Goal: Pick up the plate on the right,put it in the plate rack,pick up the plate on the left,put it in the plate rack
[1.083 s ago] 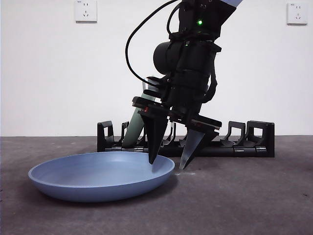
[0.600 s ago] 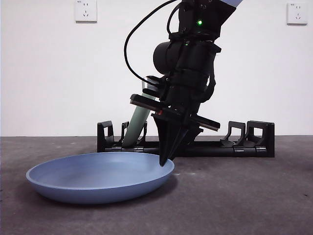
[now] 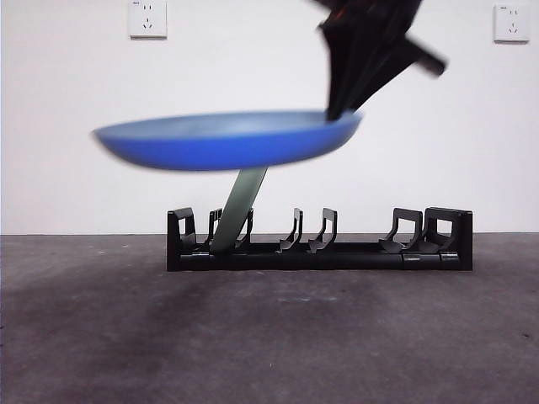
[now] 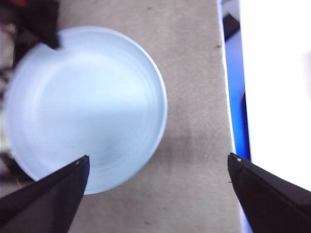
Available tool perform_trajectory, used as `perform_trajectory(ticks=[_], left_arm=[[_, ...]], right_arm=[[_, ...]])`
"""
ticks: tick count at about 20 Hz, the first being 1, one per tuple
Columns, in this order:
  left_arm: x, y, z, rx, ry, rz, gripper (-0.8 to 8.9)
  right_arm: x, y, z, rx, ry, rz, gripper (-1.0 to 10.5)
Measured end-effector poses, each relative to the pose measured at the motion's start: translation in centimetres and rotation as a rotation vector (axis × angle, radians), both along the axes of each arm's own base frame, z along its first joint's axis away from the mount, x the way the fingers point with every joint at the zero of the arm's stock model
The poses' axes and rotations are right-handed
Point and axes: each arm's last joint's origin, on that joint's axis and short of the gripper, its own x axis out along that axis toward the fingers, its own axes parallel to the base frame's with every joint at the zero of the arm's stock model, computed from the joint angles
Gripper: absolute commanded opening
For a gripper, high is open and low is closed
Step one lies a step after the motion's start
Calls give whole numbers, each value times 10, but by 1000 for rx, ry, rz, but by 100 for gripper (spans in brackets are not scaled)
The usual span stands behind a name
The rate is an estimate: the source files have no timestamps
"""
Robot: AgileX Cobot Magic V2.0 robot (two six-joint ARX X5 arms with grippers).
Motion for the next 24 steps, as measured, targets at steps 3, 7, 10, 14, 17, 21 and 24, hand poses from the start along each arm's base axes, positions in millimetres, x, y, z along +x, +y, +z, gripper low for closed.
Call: perform_trajectory(ticks=[3, 7, 10, 14, 17, 21, 24], left_arm=[[1, -25, -9, 83, -75, -55, 481], [8, -54, -24, 162, -124, -75, 471], [16, -68, -31, 200, -183, -45, 457], [19, -74, -35, 224, -210, -30, 151], [18, -74, -35, 222, -195, -42, 151], [18, -73, -36, 220, -171, -60, 67], [17, -73, -37, 230, -162, -73, -8]], right_arm=[[-15, -24, 22, 18, -11, -35, -12], [-32, -40, 42, 95, -12, -33, -12], [-37, -43, 45, 94, -1, -28, -12], [-39, -44, 44, 85, 15, -29, -12], [-39, -44, 44, 85, 14, -30, -12], [-38, -44, 44, 85, 12, -27, -12], [-38, -45, 44, 87, 7, -33, -11]])
